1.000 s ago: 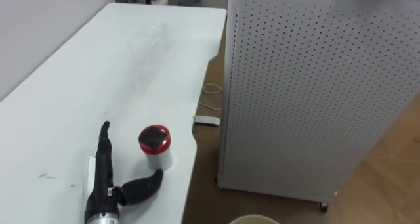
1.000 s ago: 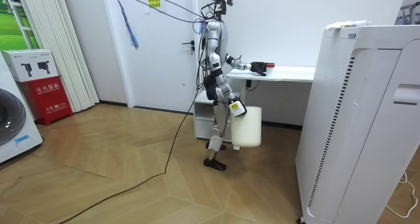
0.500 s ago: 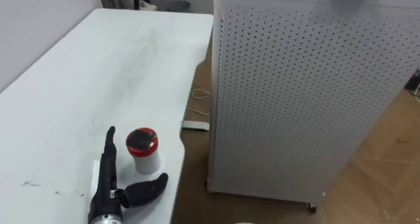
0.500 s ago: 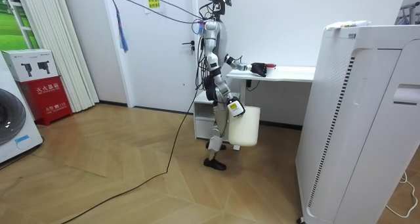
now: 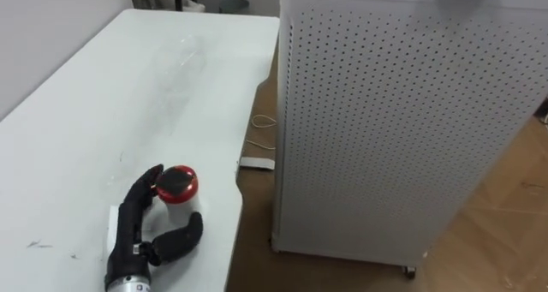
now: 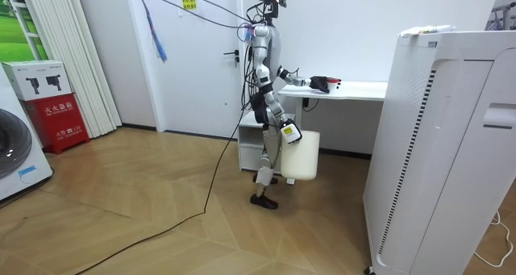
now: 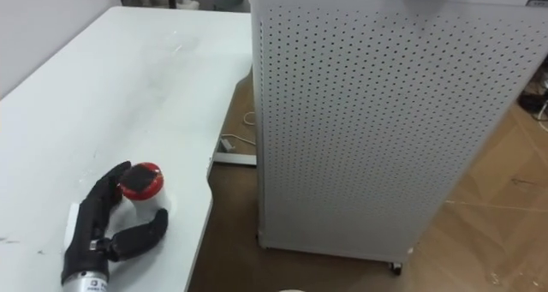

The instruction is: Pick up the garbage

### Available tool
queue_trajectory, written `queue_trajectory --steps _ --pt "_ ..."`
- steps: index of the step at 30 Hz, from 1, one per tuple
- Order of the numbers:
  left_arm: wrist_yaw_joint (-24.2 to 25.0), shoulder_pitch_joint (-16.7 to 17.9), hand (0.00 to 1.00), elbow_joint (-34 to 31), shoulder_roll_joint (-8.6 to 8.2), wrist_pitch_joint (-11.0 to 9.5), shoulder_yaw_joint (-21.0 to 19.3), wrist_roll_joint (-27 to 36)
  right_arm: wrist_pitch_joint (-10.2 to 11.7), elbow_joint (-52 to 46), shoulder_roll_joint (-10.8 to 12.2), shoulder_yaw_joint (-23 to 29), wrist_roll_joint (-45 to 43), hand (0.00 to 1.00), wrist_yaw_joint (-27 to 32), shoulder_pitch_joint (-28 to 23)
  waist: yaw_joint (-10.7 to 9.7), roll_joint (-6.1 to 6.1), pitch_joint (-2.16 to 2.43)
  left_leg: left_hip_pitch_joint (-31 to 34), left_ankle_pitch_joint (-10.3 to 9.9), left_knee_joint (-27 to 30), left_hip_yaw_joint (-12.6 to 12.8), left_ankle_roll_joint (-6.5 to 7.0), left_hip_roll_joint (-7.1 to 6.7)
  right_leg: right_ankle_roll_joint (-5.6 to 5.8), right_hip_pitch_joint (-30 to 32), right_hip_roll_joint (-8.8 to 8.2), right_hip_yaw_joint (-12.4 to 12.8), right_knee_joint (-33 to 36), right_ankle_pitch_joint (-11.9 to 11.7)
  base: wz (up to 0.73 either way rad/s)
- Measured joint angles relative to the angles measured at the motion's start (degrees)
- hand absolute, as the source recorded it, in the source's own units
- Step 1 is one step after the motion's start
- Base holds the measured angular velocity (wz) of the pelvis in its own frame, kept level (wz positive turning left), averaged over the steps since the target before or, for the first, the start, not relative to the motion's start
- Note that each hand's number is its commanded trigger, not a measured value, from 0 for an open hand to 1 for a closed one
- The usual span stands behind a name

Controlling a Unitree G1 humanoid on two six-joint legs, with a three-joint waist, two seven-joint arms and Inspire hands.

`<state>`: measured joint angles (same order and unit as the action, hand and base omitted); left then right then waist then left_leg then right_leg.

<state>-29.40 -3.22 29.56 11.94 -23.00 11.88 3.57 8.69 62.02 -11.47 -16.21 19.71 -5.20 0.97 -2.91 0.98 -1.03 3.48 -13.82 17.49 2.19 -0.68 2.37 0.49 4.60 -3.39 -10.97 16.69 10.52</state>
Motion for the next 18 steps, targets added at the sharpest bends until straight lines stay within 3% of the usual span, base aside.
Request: queue_trajectory --steps 11,18 --pt "-2.5 -0.35 1.0 1.19 -0.21 -0.22 -0.45 3.64 -0.02 -1.27 0.25 0.06 -1.51 1.0 0.01 -0.09 -1.63 0.08 0.33 -1.87 0.24 -1.92 1.07 0.27 -0.34 0.33 -1.09 -0.45 0.03 -0.21 0.13 0.0" --pt "-2.42 -0.34 1.0 2.04 -0.28 -0.02 -0.15 3.76 -0.02 -4.89 0.35 0.04 -1.44 1.0 0.32 -3.23 -1.91 0.3 0.34 -3.1 0.25 -2.16 1.5 0.28 -0.31 0.49 -2.44 -0.35 0.42 -1.0 0.08 -0.02"
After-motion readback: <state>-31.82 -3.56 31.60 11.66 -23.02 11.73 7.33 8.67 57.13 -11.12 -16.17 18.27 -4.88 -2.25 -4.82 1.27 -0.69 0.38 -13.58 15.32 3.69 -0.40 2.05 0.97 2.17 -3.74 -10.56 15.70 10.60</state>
